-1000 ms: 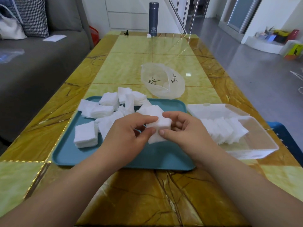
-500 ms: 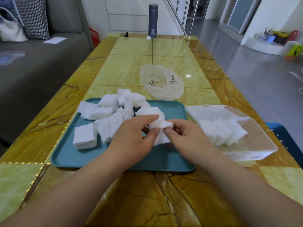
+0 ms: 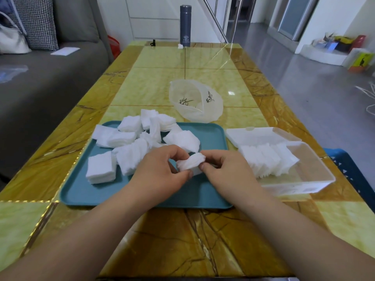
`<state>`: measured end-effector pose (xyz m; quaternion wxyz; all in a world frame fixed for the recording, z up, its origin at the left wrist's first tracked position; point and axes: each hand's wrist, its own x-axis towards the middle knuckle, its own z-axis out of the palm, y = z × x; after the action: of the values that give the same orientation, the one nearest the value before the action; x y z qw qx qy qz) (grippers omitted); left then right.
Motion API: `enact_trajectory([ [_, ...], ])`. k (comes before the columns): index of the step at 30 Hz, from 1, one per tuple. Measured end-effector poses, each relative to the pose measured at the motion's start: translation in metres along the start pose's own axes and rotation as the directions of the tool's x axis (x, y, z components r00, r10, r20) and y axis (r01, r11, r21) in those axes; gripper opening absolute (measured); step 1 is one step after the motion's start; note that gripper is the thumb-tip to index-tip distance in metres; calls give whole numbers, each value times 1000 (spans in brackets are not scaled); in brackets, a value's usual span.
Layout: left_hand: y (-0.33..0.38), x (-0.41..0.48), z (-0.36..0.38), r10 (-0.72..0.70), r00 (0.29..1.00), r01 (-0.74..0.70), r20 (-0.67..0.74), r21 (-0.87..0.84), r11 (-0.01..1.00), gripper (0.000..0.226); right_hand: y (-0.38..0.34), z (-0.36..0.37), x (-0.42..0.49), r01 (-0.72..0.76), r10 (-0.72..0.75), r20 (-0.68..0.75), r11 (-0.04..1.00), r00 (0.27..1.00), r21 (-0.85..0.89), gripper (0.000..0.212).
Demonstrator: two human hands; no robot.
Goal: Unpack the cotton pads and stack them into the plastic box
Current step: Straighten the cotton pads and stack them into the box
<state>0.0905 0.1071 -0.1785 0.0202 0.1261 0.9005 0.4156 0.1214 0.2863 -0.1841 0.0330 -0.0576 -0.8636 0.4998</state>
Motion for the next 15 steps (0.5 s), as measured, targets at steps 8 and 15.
enact_trajectory([
  [8, 1, 1, 9, 19, 1000, -19, -19, -14, 1000, 19, -3, 7, -4, 4, 3, 52, 991, 999, -136, 35],
  [15, -2, 7, 8, 73, 997, -74, 32, 29, 997, 26, 0, 5, 0, -17, 19, 52, 999, 998, -45, 50],
])
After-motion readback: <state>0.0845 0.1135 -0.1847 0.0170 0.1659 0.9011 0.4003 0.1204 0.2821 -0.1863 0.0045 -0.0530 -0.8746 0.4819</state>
